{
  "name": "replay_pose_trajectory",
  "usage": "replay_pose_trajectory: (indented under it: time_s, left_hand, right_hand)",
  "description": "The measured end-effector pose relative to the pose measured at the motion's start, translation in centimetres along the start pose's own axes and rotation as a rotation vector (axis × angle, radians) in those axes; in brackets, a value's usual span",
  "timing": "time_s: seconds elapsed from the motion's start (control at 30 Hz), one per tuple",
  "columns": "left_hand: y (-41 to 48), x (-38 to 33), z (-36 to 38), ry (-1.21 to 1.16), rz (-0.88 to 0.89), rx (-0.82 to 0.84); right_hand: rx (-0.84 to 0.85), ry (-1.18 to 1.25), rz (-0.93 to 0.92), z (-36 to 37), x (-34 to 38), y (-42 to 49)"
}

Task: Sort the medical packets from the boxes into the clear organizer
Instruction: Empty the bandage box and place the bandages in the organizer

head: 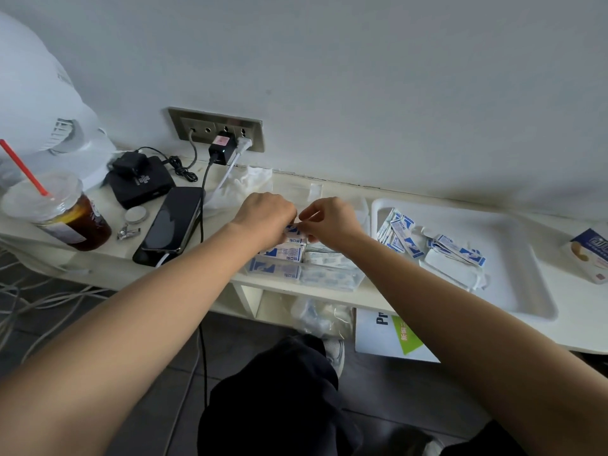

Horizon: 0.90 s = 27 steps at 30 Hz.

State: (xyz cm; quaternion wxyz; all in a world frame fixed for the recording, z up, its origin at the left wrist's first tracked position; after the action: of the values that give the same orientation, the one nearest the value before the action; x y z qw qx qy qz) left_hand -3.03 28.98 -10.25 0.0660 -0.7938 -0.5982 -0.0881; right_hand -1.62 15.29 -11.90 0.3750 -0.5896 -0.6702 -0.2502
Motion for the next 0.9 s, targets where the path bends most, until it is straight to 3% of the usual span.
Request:
replay_pose_trajectory:
  time_s: [0.13,0.63,0.7,0.8,0.9]
  left_hand:
    - [0.4,-0.3,0.3,0.052,0.012,0.061]
    - [-0.2,-0.1,0.7,-0.088,-0.038,0.143]
    - [-0.3,-0.2,0.2,-0.103,-0.086,0.090]
    - [0.7,-1.4,-1.6,-0.254,-0.197,-0.137]
    - [2.2,-5.5,-4.0,-0.443,-0.192,-0.285]
  right_hand:
    - [0.007,-0.176,-0.167,-1.8,-0.1,-0.6]
    - [0.112,-0.118,-0.296,-3.7,-1.5,-1.5]
    - [0.016,-0.017,-0.314,-5.0,-1.5,-1.7]
    - [-0.229,0.172,-0.240,-8.2,-2.6,-1.6]
    - [-0.332,0.047,-0.118,-11.6,-5.8,-1.1]
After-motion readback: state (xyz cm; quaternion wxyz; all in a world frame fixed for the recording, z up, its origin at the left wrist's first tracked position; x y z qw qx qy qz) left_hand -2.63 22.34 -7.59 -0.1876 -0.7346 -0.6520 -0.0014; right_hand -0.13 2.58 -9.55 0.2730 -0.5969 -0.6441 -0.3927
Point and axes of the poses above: each hand's wrist, its own y-axis towards the middle knuckle, its own z-axis out of the palm, x = y × z, the point moved 1 cm from there along y, towards the middle knuckle, and after that the axes turned 6 degrees about -x, right-handed, at the moved point
